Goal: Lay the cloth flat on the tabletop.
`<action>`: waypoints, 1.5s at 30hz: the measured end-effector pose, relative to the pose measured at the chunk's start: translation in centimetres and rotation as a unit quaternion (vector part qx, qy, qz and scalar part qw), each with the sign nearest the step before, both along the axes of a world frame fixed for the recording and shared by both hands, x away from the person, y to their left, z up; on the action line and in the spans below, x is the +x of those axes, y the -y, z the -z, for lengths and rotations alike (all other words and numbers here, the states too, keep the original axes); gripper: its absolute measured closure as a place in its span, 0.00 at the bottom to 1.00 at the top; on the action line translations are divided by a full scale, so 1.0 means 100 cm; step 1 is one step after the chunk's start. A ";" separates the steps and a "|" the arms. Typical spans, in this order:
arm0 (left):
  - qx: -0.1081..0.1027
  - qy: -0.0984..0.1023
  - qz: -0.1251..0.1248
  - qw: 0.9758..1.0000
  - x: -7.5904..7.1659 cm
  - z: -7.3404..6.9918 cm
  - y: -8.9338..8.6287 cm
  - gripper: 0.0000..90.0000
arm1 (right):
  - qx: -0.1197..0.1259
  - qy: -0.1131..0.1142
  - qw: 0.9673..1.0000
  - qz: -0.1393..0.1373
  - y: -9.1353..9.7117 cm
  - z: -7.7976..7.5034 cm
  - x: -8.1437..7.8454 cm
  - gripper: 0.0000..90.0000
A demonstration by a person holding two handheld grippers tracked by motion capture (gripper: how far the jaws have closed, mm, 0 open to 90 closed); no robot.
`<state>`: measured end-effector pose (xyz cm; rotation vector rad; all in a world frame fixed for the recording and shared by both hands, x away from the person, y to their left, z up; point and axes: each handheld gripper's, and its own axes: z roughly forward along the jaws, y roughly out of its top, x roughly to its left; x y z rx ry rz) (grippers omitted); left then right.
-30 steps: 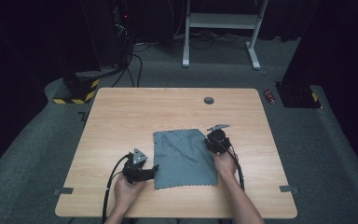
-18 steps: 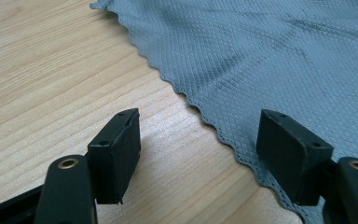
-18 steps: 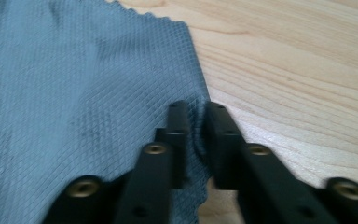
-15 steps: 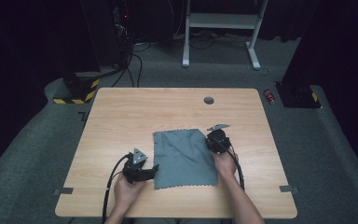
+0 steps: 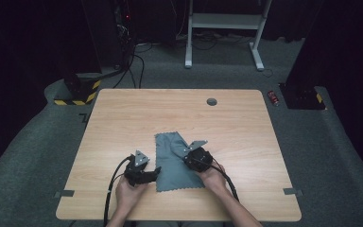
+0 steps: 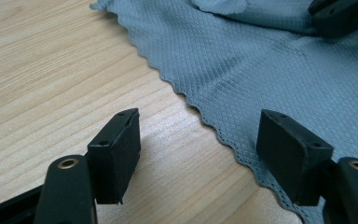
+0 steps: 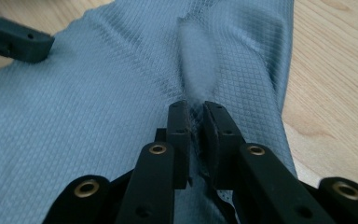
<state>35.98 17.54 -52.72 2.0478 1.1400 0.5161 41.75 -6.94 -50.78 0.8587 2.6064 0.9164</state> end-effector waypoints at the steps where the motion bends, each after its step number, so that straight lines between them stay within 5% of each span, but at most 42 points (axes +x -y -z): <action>1: -0.001 0.000 0.000 1.000 0.000 0.000 0.000 0.34 | 0.009 -0.003 1.000 0.007 0.002 -0.001 0.001 0.90; 6: 0.000 0.000 0.001 1.000 0.000 0.000 0.000 0.34 | 0.036 0.015 0.998 0.053 0.014 -0.017 0.008 0.89; 11: 0.000 0.000 0.001 1.000 0.000 0.000 0.000 0.34 | 0.034 0.003 0.997 0.071 0.015 -0.016 0.016 0.84; 21: 0.000 0.000 0.001 1.000 0.000 0.000 0.000 0.34 | 0.047 -0.018 0.998 0.032 -0.012 -0.007 0.016 0.79; 24: 0.000 0.000 0.001 1.000 0.000 0.000 0.000 0.34 | 0.032 -0.029 0.999 0.023 -0.017 -0.003 0.018 0.89; 28: 0.000 0.000 0.001 1.000 0.000 0.000 0.000 0.34 | 0.027 -0.013 0.999 0.023 -0.015 -0.006 0.018 0.99; 36: 0.001 0.000 0.001 1.000 0.000 0.000 0.000 0.34 | 0.024 0.041 0.995 0.091 0.015 -0.029 0.034 0.99; 45: 0.000 0.000 0.001 1.000 0.000 0.000 0.000 0.34 | 0.010 0.046 0.983 0.176 0.048 -0.025 0.063 0.99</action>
